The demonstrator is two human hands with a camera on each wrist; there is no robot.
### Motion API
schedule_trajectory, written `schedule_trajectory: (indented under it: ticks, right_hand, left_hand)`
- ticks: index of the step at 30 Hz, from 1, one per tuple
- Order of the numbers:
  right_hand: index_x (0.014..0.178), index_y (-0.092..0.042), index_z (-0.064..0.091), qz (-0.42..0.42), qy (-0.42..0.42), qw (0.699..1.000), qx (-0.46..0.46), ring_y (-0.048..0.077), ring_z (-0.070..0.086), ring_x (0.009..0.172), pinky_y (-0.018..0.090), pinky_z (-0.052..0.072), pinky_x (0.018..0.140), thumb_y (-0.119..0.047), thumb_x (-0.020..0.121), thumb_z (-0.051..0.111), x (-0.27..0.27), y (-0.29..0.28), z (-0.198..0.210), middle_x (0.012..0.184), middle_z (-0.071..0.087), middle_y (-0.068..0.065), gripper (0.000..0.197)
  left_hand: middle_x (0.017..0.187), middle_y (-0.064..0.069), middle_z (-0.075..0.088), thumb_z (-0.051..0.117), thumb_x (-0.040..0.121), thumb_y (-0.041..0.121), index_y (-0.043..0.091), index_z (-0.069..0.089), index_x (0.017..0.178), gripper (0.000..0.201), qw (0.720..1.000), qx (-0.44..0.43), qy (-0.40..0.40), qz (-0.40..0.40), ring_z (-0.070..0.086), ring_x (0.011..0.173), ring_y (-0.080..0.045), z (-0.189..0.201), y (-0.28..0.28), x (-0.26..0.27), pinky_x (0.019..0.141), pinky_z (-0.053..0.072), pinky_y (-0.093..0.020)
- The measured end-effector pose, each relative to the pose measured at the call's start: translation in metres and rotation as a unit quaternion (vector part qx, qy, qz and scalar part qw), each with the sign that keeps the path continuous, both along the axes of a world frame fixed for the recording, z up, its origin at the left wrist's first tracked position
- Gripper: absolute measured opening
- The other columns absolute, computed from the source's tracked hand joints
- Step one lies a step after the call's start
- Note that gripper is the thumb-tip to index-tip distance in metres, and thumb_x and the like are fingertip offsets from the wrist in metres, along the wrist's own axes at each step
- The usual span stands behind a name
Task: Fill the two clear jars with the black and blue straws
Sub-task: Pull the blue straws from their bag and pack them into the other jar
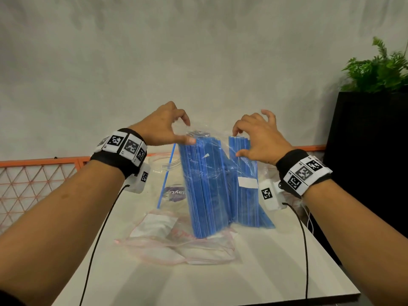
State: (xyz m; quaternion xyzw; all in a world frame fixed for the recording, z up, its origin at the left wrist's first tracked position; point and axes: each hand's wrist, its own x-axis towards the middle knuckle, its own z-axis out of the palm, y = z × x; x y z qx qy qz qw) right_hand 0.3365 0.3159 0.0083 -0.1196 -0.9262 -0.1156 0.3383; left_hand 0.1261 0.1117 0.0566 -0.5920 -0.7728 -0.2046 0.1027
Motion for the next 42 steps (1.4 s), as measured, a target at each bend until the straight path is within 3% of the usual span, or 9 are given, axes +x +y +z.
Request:
schedule_trajectory:
  ticks: [3, 8, 12, 20, 24, 27, 30, 35, 42]
  right_hand:
    - [0.107, -0.036, 0.05, 0.014, 0.01, 0.999, -0.033, 0.015, 0.05, 0.1, 0.035, 0.015, 0.102, -0.046, 0.063, 0.082, -0.003, 0.003, -0.001, 0.093, 0.051, -0.012, 0.056]
    - [0.13, -0.037, 0.047, 0.026, -0.017, 0.999, -0.016, 0.018, 0.038, 0.124, 0.036, 0.014, 0.104, -0.052, 0.06, 0.082, -0.006, 0.006, 0.005, 0.126, 0.051, -0.009, 0.08]
    - [0.099, -0.029, 0.055, 0.043, -0.02, 0.998, -0.045, 0.013, 0.05, 0.108, 0.036, 0.007, 0.11, -0.035, 0.067, 0.081, -0.012, 0.003, 0.013, 0.101, 0.058, -0.014, 0.041]
    - [0.062, -0.018, 0.039, 0.095, 0.072, 0.992, -0.035, 0.02, 0.042, 0.056, 0.032, 0.039, 0.057, -0.01, 0.075, 0.067, -0.005, -0.007, 0.008, 0.063, 0.043, -0.007, 0.032]
    - [0.073, -0.02, 0.051, 0.121, -0.026, 0.983, -0.139, 0.011, 0.052, 0.054, 0.028, 0.043, 0.054, -0.046, 0.083, 0.068, 0.005, -0.015, -0.004, 0.061, 0.056, -0.008, 0.033]
    - [0.076, -0.011, 0.053, 0.17, -0.029, 0.946, -0.275, 0.024, 0.06, 0.051, 0.038, 0.052, 0.06, -0.035, 0.1, 0.043, 0.009, -0.021, -0.01, 0.067, 0.067, 0.002, 0.035]
    - [0.073, -0.005, 0.056, 0.135, -0.069, 0.937, -0.315, 0.024, 0.061, 0.047, 0.041, 0.054, 0.063, -0.023, 0.1, 0.044, 0.008, -0.023, -0.012, 0.065, 0.069, 0.001, 0.034]
    - [0.085, -0.018, 0.059, 0.04, -0.165, 0.928, -0.332, 0.019, 0.066, 0.047, 0.037, 0.056, 0.058, -0.031, 0.086, 0.071, 0.003, -0.022, -0.016, 0.07, 0.07, 0.002, 0.018]
    - [0.152, -0.025, 0.016, 0.011, -0.194, 0.908, -0.37, 0.022, 0.059, 0.102, 0.03, 0.059, 0.063, -0.028, 0.064, 0.089, -0.015, -0.015, -0.024, 0.131, 0.045, 0.006, 0.114]
  left_hand:
    - [0.101, -0.001, 0.044, 0.085, 0.069, 0.048, 0.023, 0.062, 0.108, 0.052, 0.996, -0.016, 0.082, 0.01, 0.043, 0.099, -0.017, -0.008, 0.006, 0.0, 0.083, 0.038, -0.03]
    - [0.083, 0.001, 0.044, 0.083, 0.076, 0.017, 0.017, 0.049, 0.071, 0.034, 0.991, 0.103, 0.078, -0.035, 0.046, 0.077, -0.022, -0.012, 0.014, 0.007, 0.067, 0.037, -0.032]
    - [0.077, 0.0, 0.042, 0.074, 0.075, -0.004, 0.015, 0.043, 0.063, 0.038, 0.977, 0.183, 0.099, -0.053, 0.044, 0.069, -0.021, -0.011, 0.019, 0.012, 0.061, 0.037, -0.032]
    - [0.085, 0.001, 0.052, 0.075, 0.084, 0.031, 0.017, 0.056, 0.076, 0.025, 0.98, 0.158, 0.119, -0.014, 0.053, 0.083, -0.023, -0.011, 0.008, 0.005, 0.071, 0.042, -0.035]
    - [0.098, 0.0, 0.059, 0.067, 0.079, 0.064, 0.014, 0.067, 0.078, 0.05, 0.988, 0.146, 0.017, -0.046, 0.059, 0.09, -0.015, -0.022, -0.001, 0.004, 0.081, 0.044, -0.027]
    - [0.105, 0.006, 0.063, 0.049, 0.071, 0.087, 0.018, 0.073, 0.078, 0.073, 0.984, 0.13, -0.117, -0.028, 0.062, 0.095, -0.008, -0.032, -0.004, 0.009, 0.082, 0.046, -0.024]
    - [0.103, -0.009, 0.067, 0.072, 0.08, 0.052, 0.004, 0.063, 0.067, 0.051, 0.983, 0.107, -0.149, 0.012, 0.066, 0.092, -0.024, -0.04, -0.002, 0.015, 0.081, 0.056, -0.041]
    - [0.104, -0.001, 0.064, 0.07, 0.07, 0.002, 0.017, 0.071, 0.078, 0.016, 0.984, 0.119, -0.124, 0.042, 0.057, 0.069, -0.01, -0.051, -0.003, 0.029, 0.064, 0.046, -0.021]
    - [0.117, -0.004, 0.048, 0.067, 0.071, -0.009, 0.025, 0.058, 0.116, 0.057, 0.974, 0.122, -0.188, 0.022, 0.056, 0.071, -0.02, -0.062, -0.001, 0.036, 0.047, 0.042, -0.015]
